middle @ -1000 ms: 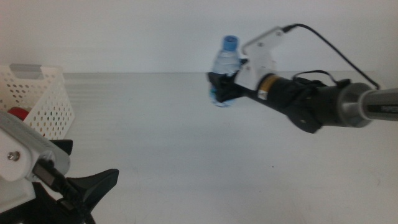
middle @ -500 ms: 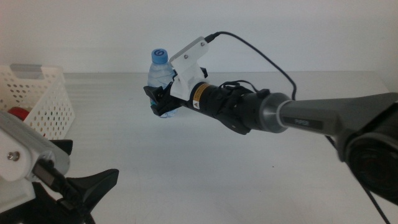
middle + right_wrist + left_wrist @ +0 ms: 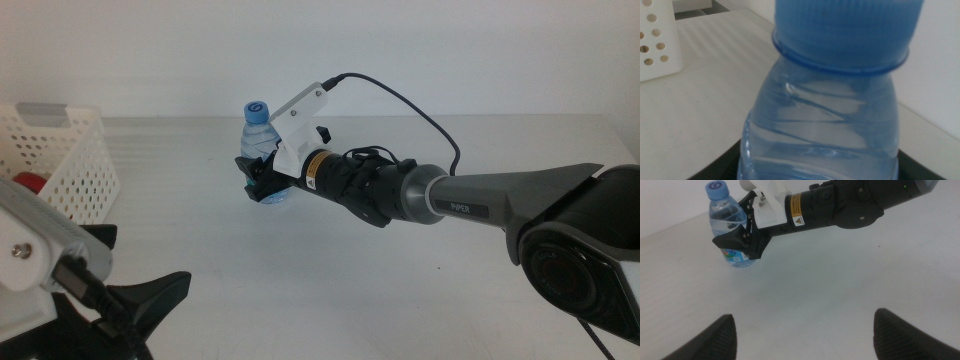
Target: Use arms to grab the bottles and put them into the dustbin to the left of the table.
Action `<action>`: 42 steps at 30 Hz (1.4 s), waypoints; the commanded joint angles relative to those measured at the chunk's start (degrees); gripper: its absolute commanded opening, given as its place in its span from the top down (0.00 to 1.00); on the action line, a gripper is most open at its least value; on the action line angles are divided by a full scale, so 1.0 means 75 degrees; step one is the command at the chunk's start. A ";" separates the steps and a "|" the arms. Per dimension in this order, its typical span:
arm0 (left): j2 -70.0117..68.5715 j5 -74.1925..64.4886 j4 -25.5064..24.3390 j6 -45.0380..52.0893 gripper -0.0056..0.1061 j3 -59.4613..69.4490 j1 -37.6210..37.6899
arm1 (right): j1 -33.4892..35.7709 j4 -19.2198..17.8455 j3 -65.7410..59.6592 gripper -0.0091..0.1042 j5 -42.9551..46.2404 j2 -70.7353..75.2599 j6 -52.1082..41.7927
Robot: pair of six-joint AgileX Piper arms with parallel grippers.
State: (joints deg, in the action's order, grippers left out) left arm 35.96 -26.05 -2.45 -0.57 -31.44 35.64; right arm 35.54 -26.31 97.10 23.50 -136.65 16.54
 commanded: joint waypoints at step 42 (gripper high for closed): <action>0.0000 0.0577 0.0053 -0.0100 0.14 -0.0238 0.0027 | -0.0043 -0.3736 -0.6873 0.24 -0.1129 0.9221 0.4810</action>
State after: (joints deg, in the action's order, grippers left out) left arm 35.96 -26.05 -2.45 -0.57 -31.44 35.64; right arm 35.49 -52.38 45.75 14.06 -70.67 51.04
